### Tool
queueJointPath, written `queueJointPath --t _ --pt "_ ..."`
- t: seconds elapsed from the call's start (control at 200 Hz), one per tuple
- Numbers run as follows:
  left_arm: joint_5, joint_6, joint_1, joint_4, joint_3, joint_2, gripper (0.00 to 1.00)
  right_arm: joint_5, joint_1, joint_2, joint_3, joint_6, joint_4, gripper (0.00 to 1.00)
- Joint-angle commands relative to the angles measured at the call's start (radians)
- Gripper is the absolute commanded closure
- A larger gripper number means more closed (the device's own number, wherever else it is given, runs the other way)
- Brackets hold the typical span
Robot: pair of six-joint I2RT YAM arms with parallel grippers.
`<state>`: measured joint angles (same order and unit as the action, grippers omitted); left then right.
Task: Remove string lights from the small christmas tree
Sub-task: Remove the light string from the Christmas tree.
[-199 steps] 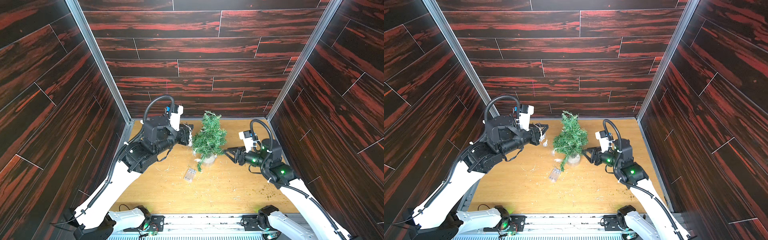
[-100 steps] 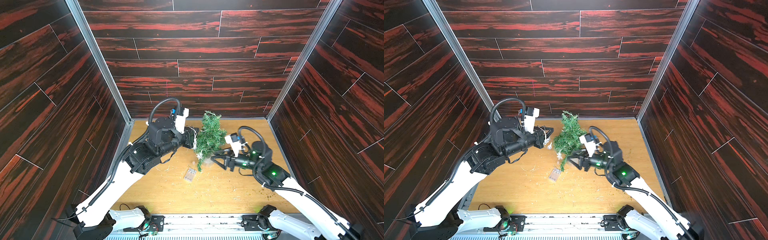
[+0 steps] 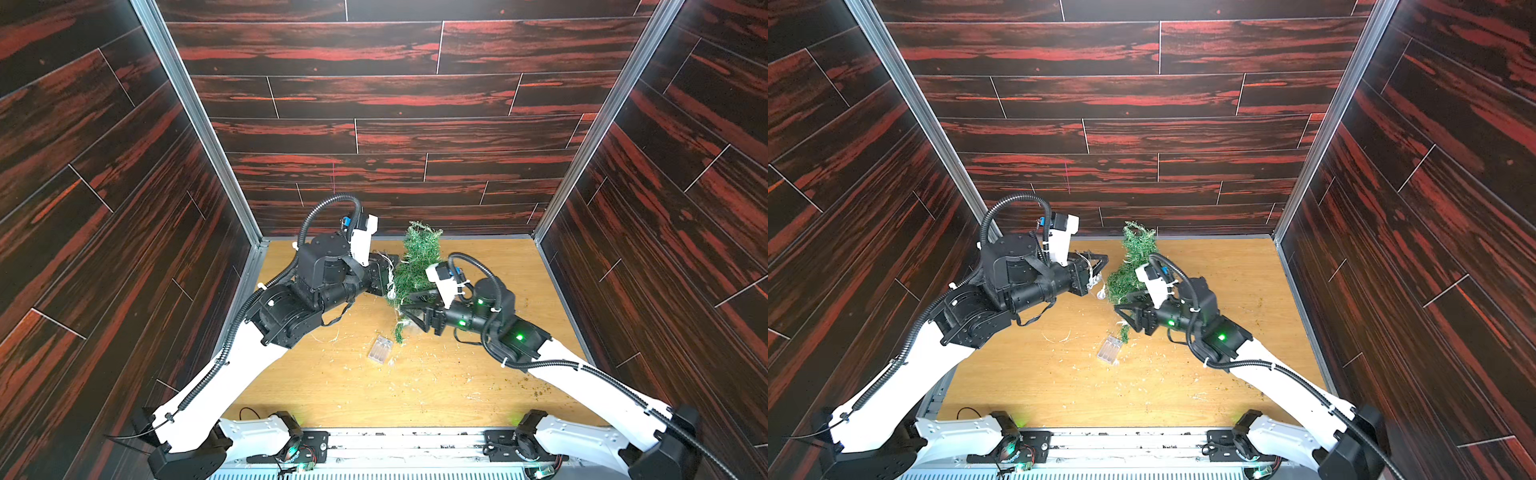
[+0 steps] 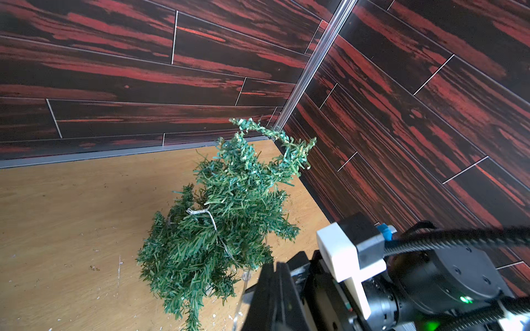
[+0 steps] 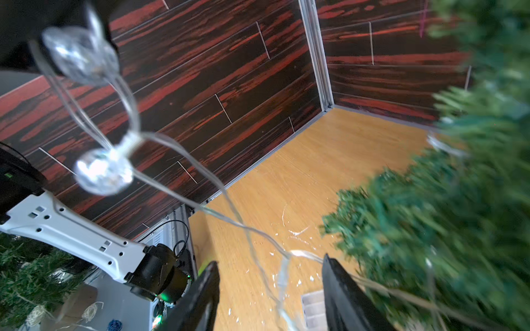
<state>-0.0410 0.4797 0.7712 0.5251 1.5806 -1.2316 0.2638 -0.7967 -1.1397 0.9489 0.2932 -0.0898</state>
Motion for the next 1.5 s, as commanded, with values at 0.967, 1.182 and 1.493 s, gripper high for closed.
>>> queueJointPath --t 0.967,1.182,1.493 --pt "0.017 -0.007 0.008 0.001 0.052 -0.018 1.00 0.011 -0.054 -0.128 0.114 -0.055 -0.069 0.39" --pt "0.013 -0.002 0.008 0.002 0.059 -0.025 1.00 0.003 -0.057 -0.149 0.132 -0.064 -0.074 0.43" --pt "0.014 0.004 0.008 -0.011 0.055 -0.033 1.00 -0.009 -0.060 -0.153 0.133 -0.061 -0.084 0.73"
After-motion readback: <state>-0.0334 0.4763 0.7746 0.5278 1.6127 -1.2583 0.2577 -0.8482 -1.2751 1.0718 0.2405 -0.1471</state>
